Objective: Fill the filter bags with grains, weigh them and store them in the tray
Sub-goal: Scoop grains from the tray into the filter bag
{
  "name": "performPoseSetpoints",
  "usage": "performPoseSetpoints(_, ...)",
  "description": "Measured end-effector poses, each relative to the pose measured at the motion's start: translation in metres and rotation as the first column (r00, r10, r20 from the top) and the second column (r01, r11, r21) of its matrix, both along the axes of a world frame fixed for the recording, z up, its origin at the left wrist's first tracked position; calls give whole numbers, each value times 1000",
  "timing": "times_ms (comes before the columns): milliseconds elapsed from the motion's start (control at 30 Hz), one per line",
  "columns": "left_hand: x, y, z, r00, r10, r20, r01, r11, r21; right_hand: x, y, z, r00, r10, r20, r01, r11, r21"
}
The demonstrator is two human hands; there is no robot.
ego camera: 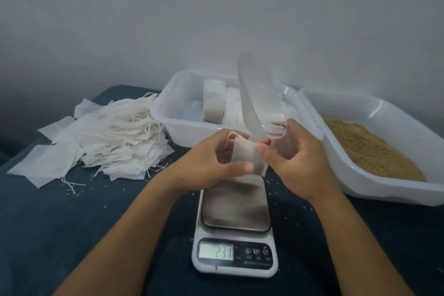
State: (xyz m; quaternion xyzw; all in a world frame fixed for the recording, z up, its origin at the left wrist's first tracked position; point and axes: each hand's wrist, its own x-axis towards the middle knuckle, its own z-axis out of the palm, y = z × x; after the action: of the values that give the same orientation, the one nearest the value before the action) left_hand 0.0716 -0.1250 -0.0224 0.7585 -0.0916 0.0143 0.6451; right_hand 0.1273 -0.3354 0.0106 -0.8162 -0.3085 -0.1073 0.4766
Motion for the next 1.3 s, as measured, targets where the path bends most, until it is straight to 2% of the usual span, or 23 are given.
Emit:
performPoseSetpoints(67,0,-8,-1,999,-25,45,24,999,35,-2,-1,8,1000,9,29,-9,1000,9)
performPoseSetpoints(233,2,-22,-5,983,74,168,-109,972,208,-5,-3,17,998,42,45,-42,999,13)
performPoseSetpoints(400,1,-24,-5,966,140,216,-183,964,194,-8,-6,19,998,11,57,-12,1000,29)
performPoseSetpoints(600,4,-24,-8,963,184,195,-226,949,221,-8,-10,21,996,36,81,-31,998,-54)
performPoseSetpoints(833,5,-26,-13,932,167,323,-281,894,349,-3,-11,25,995,52,82,-33,975,-221)
performPoseSetpoints(1033,5,-28,-13,906,150,395,-283,910,304,-4,-17,25,999,21,46,-15,991,-132)
performPoseSetpoints(1167,3,-31,-12,894,190,405,-319,906,279,-7,-21,27,996,64,-55,-71,986,-152)
performPoseSetpoints(1300,2,-32,-9,891,199,408,-322,910,260,-8,-23,27,994,71,-80,-84,982,-171)
